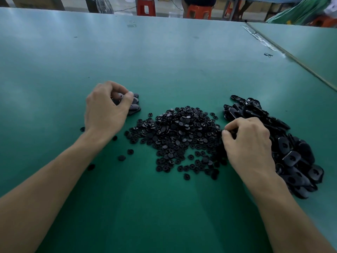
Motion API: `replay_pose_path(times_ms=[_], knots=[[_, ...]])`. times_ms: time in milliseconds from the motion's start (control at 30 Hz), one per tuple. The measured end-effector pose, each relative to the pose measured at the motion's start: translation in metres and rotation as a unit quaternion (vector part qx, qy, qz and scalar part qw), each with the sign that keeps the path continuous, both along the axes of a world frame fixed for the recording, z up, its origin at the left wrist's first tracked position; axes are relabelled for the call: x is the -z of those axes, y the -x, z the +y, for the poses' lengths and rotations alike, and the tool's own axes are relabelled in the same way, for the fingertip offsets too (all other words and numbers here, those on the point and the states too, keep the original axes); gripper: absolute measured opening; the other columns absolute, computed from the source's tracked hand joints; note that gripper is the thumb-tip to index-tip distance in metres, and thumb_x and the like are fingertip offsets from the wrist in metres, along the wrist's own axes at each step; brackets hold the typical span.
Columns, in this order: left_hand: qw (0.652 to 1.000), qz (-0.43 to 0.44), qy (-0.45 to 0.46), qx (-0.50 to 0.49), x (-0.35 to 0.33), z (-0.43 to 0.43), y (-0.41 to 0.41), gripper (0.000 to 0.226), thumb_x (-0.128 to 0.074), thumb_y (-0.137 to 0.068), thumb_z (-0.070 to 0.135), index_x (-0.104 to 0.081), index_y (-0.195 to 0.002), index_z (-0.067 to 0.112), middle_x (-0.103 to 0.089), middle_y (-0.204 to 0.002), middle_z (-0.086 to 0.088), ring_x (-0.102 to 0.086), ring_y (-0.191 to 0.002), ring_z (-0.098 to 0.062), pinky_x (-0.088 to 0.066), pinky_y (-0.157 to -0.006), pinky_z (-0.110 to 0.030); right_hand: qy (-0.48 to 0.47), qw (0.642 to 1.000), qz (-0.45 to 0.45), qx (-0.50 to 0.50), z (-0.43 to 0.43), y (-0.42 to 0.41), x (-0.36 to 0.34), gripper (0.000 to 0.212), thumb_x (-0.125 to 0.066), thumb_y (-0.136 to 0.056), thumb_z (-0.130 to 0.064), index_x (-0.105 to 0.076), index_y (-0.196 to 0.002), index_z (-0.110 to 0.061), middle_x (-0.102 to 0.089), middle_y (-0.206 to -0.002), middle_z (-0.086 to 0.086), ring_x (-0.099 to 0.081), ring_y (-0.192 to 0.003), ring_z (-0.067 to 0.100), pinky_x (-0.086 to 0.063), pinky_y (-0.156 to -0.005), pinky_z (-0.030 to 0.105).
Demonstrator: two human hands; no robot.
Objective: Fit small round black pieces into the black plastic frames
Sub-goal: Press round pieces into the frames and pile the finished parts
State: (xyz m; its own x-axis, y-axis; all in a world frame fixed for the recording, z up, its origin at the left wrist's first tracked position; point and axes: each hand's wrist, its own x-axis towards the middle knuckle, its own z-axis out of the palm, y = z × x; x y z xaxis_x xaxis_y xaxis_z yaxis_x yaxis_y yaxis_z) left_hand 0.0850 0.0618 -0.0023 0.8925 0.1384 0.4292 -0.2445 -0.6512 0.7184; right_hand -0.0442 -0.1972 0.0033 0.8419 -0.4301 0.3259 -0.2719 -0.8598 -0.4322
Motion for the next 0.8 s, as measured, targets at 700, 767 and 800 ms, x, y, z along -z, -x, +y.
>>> replay_pose_path(times_ms=[700,767,800], knots=[[0.907,0.132,0.260,0.306,0.006,-0.068,0.086,0.011,-0.073,-0.090,0.008,-0.072,-0.093,0.019,-0.072,-0.072,-0.002,-0.066,-0.049,-0.016,-0.053,-0.044,-0.025,-0.389,0.877,-0.112,-0.260,0.025,-0.001,-0.005,0.022,-0.073,-0.087,0.000,-0.072,-0.091,-0.022,-0.076,-0.090,-0.003,-0.072,-0.087,0.011,-0.056,-0.080,0.021],[0.899,0.138,0.282,0.305,0.005,-0.068,0.085,0.008,-0.073,-0.090,0.007,-0.071,-0.092,0.014,-0.073,-0.072,-0.005,-0.071,-0.058,-0.017,-0.055,-0.049,-0.024,-0.370,0.893,-0.098,-0.237,0.025,0.000,-0.003,0.018,-0.075,-0.088,-0.011,-0.073,-0.098,-0.026,-0.075,-0.092,-0.009,-0.072,-0.089,0.008,-0.056,-0.081,0.020],[0.897,0.139,0.290,0.304,0.004,-0.068,0.085,0.007,-0.073,-0.090,0.006,-0.071,-0.092,0.013,-0.073,-0.073,-0.006,-0.072,-0.060,-0.018,-0.056,-0.051,-0.024,-0.357,0.902,-0.087,-0.229,0.024,0.000,-0.002,0.015,-0.075,-0.088,-0.017,-0.073,-0.099,-0.028,-0.075,-0.090,-0.012,-0.071,-0.086,0.006,-0.055,-0.078,0.019]])
